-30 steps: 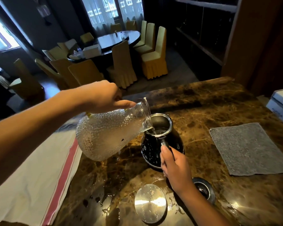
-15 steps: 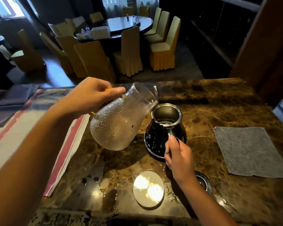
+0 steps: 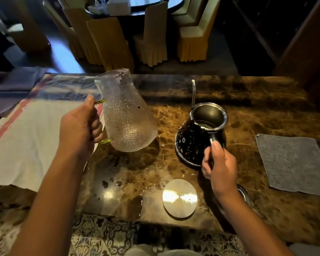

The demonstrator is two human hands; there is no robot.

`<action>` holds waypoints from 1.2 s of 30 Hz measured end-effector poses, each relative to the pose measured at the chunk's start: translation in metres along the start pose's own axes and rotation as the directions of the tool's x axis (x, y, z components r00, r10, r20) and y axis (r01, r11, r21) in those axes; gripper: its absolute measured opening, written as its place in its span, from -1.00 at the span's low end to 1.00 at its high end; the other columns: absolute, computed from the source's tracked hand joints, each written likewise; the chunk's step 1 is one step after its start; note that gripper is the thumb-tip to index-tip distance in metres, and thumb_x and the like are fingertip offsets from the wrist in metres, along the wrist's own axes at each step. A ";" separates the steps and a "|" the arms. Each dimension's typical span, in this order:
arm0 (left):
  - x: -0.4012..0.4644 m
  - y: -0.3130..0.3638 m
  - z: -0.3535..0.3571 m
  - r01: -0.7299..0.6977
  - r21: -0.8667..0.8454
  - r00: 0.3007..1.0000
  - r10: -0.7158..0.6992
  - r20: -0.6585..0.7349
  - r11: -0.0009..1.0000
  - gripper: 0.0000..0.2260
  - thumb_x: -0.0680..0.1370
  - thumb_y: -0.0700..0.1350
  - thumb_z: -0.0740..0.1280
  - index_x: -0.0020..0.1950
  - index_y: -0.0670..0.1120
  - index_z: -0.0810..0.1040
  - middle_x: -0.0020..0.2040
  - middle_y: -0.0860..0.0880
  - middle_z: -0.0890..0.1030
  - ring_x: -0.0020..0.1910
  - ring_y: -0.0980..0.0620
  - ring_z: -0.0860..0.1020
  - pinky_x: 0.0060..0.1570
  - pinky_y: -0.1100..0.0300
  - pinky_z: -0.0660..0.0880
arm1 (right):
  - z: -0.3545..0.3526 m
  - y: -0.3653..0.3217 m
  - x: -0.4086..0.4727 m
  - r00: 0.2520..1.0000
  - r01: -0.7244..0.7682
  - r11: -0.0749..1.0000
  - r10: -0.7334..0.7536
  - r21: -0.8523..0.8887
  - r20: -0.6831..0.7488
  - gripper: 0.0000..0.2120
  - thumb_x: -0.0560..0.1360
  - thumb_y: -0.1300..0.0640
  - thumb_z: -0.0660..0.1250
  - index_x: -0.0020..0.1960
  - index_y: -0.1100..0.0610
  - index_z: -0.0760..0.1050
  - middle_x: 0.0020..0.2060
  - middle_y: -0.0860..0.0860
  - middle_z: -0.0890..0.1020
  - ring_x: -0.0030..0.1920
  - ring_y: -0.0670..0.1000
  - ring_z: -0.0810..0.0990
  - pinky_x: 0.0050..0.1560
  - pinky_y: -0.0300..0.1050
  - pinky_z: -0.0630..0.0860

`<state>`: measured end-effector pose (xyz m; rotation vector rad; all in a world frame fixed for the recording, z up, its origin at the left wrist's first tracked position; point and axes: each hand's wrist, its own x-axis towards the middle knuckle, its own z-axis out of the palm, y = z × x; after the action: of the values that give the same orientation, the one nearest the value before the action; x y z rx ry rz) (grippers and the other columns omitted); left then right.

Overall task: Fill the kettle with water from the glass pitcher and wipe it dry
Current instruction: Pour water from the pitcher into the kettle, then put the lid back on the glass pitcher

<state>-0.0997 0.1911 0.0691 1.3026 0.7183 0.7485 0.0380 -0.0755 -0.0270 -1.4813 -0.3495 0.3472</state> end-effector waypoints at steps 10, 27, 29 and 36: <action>0.008 -0.038 -0.014 0.043 -0.019 0.997 -0.044 -0.065 0.999 -0.50 0.66 0.14 0.25 -0.46 0.01 0.38 -0.55 0.01 0.28 -0.57 0.05 0.21 -0.54 0.23 0.13 | 0.017 -0.003 -0.003 0.977 -0.012 1.000 0.013 0.006 -0.215 -0.39 0.52 -0.25 0.23 -0.27 0.32 0.30 -0.52 0.09 0.31 -0.53 0.03 0.26 -0.46 -0.09 0.18; -0.014 -0.070 -0.045 -0.111 0.319 0.994 0.101 0.047 0.941 -0.53 0.70 0.20 0.11 -0.31 -0.04 0.38 -0.35 -0.13 0.40 -0.36 -0.03 0.38 -0.37 0.00 0.36 | 0.035 -0.005 -0.008 0.905 -0.029 0.999 0.019 -0.017 -0.424 -0.58 0.65 -0.13 0.20 -0.28 0.08 0.36 -0.56 -0.03 0.33 -0.55 -0.03 0.23 -0.50 -0.20 0.19; -0.022 -0.077 -0.043 -0.145 0.335 0.989 0.128 0.072 0.931 -0.57 0.73 0.10 0.11 -0.29 -0.06 0.37 -0.37 -0.08 0.39 -0.41 0.10 0.35 -0.41 0.17 0.31 | 0.036 -0.005 -0.009 0.904 -0.018 1.000 0.008 -0.019 -0.427 -0.58 0.67 -0.12 0.18 -0.28 0.08 0.37 -0.56 -0.03 0.33 -0.56 -0.04 0.23 -0.51 -0.21 0.20; -0.028 -0.090 -0.042 -0.177 0.311 0.982 0.145 0.123 0.934 -0.58 0.72 0.11 0.12 -0.27 -0.08 0.37 -0.36 -0.06 0.39 -0.42 0.13 0.33 -0.41 0.25 0.29 | 0.034 -0.008 -0.013 0.930 -0.004 0.997 -0.026 -0.079 -0.366 -0.54 0.66 -0.17 0.16 -0.25 0.14 0.40 -0.54 0.04 0.35 -0.55 0.01 0.28 -0.48 -0.17 0.28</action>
<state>-0.1427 0.1819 -0.0242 1.7008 0.6777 0.7118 0.0119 -0.0505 -0.0175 -1.5844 -0.0714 0.0420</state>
